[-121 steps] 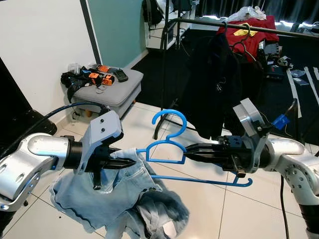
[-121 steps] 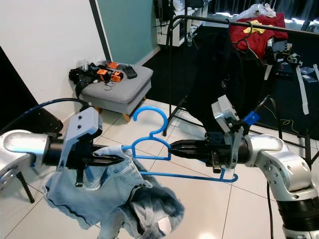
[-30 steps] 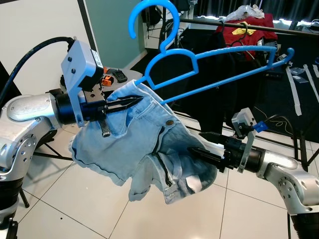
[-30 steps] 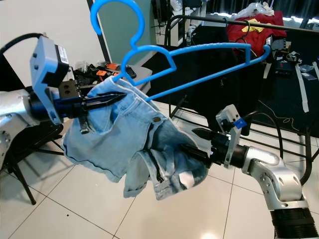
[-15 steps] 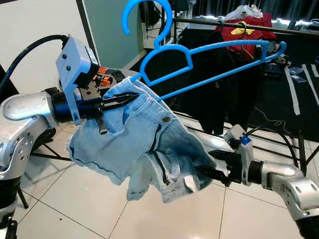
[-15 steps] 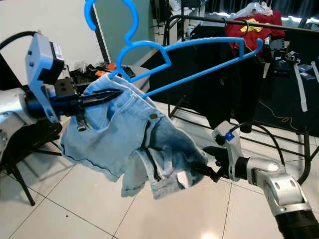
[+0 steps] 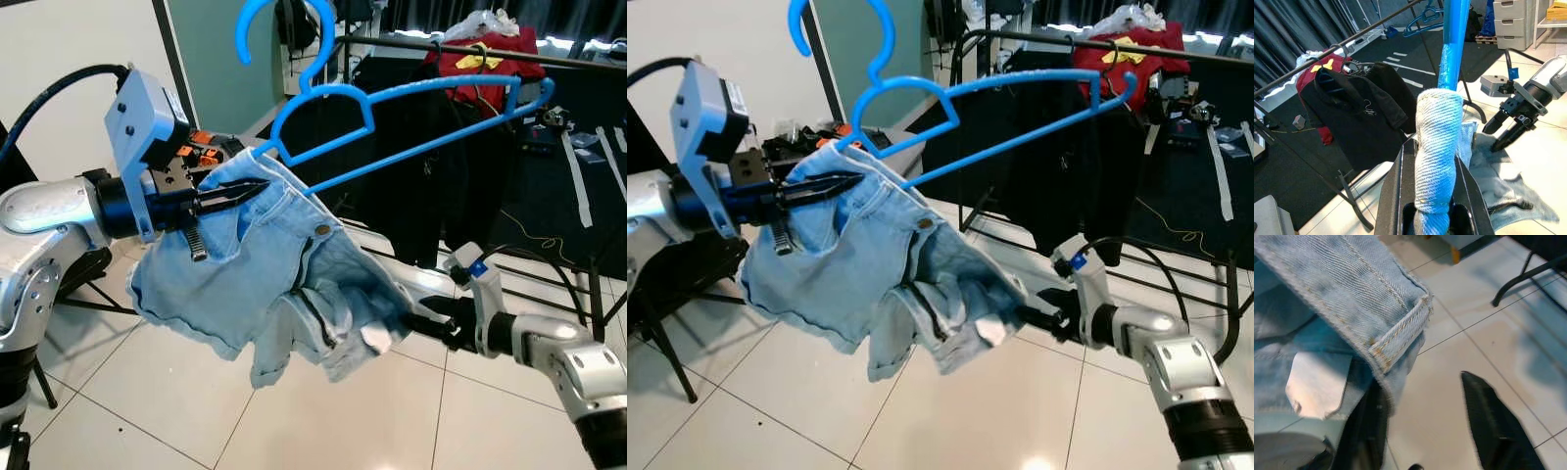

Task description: Hang hanger

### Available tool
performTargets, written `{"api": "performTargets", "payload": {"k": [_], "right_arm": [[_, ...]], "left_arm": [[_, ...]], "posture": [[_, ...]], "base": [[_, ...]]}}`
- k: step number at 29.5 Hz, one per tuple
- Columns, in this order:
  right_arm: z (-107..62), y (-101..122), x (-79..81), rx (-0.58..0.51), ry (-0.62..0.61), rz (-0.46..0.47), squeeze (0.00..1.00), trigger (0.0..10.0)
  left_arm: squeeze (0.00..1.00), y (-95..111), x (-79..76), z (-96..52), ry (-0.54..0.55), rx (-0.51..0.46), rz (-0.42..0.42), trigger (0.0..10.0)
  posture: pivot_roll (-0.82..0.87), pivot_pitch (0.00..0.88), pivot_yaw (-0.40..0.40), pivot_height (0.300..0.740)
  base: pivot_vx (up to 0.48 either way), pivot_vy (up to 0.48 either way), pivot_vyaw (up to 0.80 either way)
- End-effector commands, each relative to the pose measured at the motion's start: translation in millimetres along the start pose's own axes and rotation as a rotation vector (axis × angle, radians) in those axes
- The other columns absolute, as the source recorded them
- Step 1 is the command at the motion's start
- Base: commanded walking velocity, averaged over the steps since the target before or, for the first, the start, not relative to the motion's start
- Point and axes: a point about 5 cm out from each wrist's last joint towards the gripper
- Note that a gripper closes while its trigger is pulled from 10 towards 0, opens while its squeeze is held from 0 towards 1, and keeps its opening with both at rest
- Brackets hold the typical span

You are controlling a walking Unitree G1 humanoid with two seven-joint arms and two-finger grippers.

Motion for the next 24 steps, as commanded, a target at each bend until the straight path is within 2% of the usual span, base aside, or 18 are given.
{"api": "performTargets", "payload": {"k": [1, 10, 14, 15, 18, 19, 20, 21, 22, 23, 24], "right_arm": [[1.9, -0.6, -0.6, -0.007, -0.010, 0.001, 0.00, 0.0], [4.5, 4.9, -0.4, -0.069, 0.000, 0.031, 0.00, 0.0], [3.8, 12.9, -0.4, -0.145, 0.026, 0.076, 0.00, 0.0], [2.4, 19.5, -1.7, -0.200, 0.037, 0.115, 0.00, 0.0], [1.5, 23.7, -2.6, -0.235, 0.044, 0.140, 0.00, 0.0], [-2.1, 36.4, -5.9, -0.333, 0.063, 0.234, 0.00, 0.0], [-2.1, 36.4, -5.9, -0.333, 0.063, 0.234, 0.00, 0.0], [-5.2, 45.7, -7.0, -0.413, 0.107, 0.336, 0.00, 0.0], [-5.2, 45.7, -7.0, -0.413, 0.107, 0.336, 0.00, 0.0], [-7.8, 54.6, -7.9, -0.492, 0.147, 0.437, 0.00, 0.0], [-7.8, 54.6, -7.9, -0.492, 0.147, 0.437, 0.00, 0.0]], "left_arm": [[0.00, 12.3, 9.2, -5.3, 0.032, -0.022, 0.048, 10.0], [0.00, 12.9, 6.5, -3.2, 0.021, -0.031, 0.042, 10.0], [0.00, 10.8, 5.4, -3.9, 0.020, -0.028, 0.038, 10.0], [0.00, 7.1, 4.4, -4.9, 0.017, -0.014, 0.041, 10.0], [0.00, 4.5, 3.7, -5.6, 0.015, -0.004, 0.043, 10.0], [0.00, -14.2, 0.6, -9.6, 0.013, 0.084, 0.070, 10.0], [0.00, -14.2, 0.6, -9.6, 0.013, 0.084, 0.070, 10.0], [0.00, -34.4, -4.9, -14.0, 0.009, 0.166, 0.082, 10.0], [0.00, -34.4, -4.9, -14.0, 0.009, 0.166, 0.082, 10.0], [0.00, -53.6, -12.4, -17.8, 0.009, 0.235, 0.081, 10.0], [0.00, -53.6, -12.4, -17.8, 0.009, 0.235, 0.081, 10.0]], "posture": [[-0.07, 0.059, 0.059, 0.740], [-0.07, 0.057, 0.058, 0.740], [-0.07, 0.056, 0.056, 0.740], [-0.07, 0.056, 0.056, 0.740], [-0.07, 0.056, 0.056, 0.740], [-0.07, 0.053, 0.056, 0.740], [-0.07, 0.053, 0.056, 0.740], [-0.07, 0.053, 0.057, 0.740], [-0.07, 0.053, 0.057, 0.740], [-0.07, 0.053, 0.056, 0.740], [-0.07, 0.053, 0.056, 0.740]], "base": [[0.000, 0.000, 0.00], [0.000, 0.000, 0.00], [0.000, 0.000, 0.00], [0.000, 0.000, 0.00], [0.000, 0.000, 0.00], [0.000, 0.000, 0.00], [0.000, 0.000, 0.00], [0.000, 0.000, 0.00], [0.000, 0.000, 0.00], [0.000, 0.000, 0.00], [0.000, 0.000, 0.00]]}}
Point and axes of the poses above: a point about 5 cm out from each wrist's last joint towards the gripper, its own z axis pointing out of the wrist towards the gripper, its own y axis along the axis of the wrist's last joint, x = y × z, and after that the axes turned 10 degrees about z, right-handed
